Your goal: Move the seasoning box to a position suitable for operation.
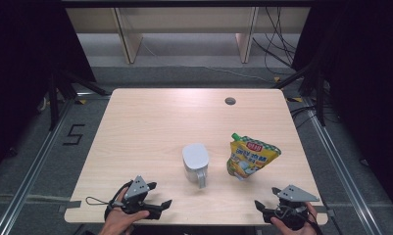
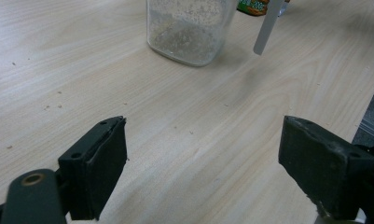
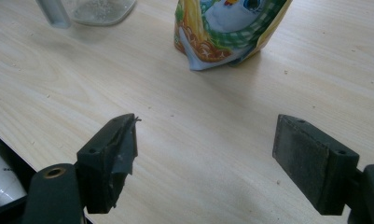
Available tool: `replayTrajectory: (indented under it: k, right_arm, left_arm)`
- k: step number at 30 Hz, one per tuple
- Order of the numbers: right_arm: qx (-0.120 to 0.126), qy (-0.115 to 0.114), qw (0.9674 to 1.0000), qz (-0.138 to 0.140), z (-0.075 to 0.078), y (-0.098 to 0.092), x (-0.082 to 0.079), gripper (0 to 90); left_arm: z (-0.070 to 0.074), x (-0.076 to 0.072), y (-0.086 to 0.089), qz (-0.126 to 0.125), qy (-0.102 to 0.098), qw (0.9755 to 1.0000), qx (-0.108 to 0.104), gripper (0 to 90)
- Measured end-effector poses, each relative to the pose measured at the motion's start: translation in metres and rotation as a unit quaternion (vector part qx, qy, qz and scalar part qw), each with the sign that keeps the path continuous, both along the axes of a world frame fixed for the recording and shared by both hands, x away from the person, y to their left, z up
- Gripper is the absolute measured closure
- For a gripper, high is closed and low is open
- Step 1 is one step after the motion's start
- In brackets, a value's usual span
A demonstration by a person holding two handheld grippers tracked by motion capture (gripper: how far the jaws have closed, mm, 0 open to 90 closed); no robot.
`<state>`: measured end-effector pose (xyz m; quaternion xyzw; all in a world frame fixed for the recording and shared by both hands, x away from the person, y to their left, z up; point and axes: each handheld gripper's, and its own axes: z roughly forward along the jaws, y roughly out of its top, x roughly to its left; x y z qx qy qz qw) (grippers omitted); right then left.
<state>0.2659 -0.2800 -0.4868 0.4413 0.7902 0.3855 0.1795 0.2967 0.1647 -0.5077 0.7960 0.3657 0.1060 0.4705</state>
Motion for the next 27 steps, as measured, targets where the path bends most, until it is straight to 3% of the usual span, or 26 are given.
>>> replayTrajectory:
  k: [1, 2, 3, 4, 5, 7, 12, 13, 14, 17, 19, 21, 22, 23, 24, 27]
  right_arm:
    - [0.006, 0.010, 0.9999, -0.013, 0.000, 0.002, -0.002, 22.8]
    - [0.005, 0.000, 1.0000, 0.003, -0.001, 0.000, 0.001, 22.7]
    - [-0.004, -0.003, 1.0000, 0.001, 0.001, -0.001, 0.000, 22.5]
    - [-0.003, -0.007, 1.0000, -0.003, 0.001, -0.001, 0.000, 22.5]
    - [0.014, 0.005, 0.9998, -0.011, 0.001, 0.001, -0.002, 22.5]
    - [0.003, -0.007, 1.0000, -0.003, 0.001, -0.002, 0.000, 22.0]
    - [0.007, -0.009, 0.9999, -0.007, 0.001, -0.003, 0.001, 21.5]
    - [0.019, 0.008, 0.9995, -0.026, 0.002, 0.000, -0.003, 21.6]
    - [0.009, -0.009, 0.9999, -0.010, 0.001, -0.002, 0.000, 21.4]
    - [0.009, -0.013, 0.9998, -0.015, 0.001, -0.003, 0.001, 20.8]
    - [0.018, -0.010, 0.9995, -0.023, 0.001, -0.002, -0.001, 20.8]
    - [0.006, -0.023, 0.9996, -0.015, 0.002, -0.004, 0.001, 20.8]
    - [0.014, -0.014, 0.9996, -0.022, 0.001, -0.002, 0.000, 20.8]
    - [0.005, -0.023, 0.9996, -0.016, 0.001, -0.004, 0.001, 20.8]
    - [0.013, -0.016, 0.9997, -0.015, 0.001, -0.003, 0.000, 20.8]
    - [0.009, -0.013, 0.9998, -0.012, 0.001, -0.003, 0.000, 20.8]
  left_arm:
    - [0.000, 0.000, 0.000, 0.001, -0.001, 1.0000, -0.001, 14.8]
    - [0.000, 0.000, 0.000, 0.001, -0.001, 1.0000, -0.003, 14.8]
    - [0.001, 0.001, 0.001, -0.002, -0.001, 1.0000, 0.002, 14.8]
    - [0.001, 0.002, 0.000, 0.000, -0.004, 1.0000, -0.007, 14.8]
    - [0.003, 0.002, 0.001, -0.002, -0.005, 1.0000, 0.000, 14.8]
    - [0.003, 0.002, 0.001, 0.000, -0.008, 1.0000, -0.002, 14.8]
    - [0.003, 0.002, -0.001, -0.003, 0.003, 0.9999, -0.010, 15.2]
    - [0.003, 0.002, -0.002, -0.007, 0.003, 0.9999, -0.011, 15.3]
    - [0.003, 0.002, -0.002, -0.007, 0.003, 0.9999, -0.011, 15.7]
    - [0.005, 0.003, -0.004, -0.013, 0.001, 0.9998, -0.011, 17.8]
    - [0.007, 0.003, -0.012, -0.032, -0.004, 0.9990, -0.030, 19.7]
    - [0.008, 0.004, -0.020, -0.040, -0.008, 0.9988, -0.025, 23.0]
    - [0.008, 0.006, -0.023, -0.043, -0.012, 0.9988, -0.020, 25.0]
    - [0.008, 0.006, -0.023, -0.043, -0.012, 0.9988, -0.020, 25.8]
    - [0.007, 0.007, -0.035, -0.051, -0.015, 0.9984, -0.019, 26.0]
    - [0.006, 0.009, -0.044, -0.053, -0.016, 0.9983, -0.016, 28.3]
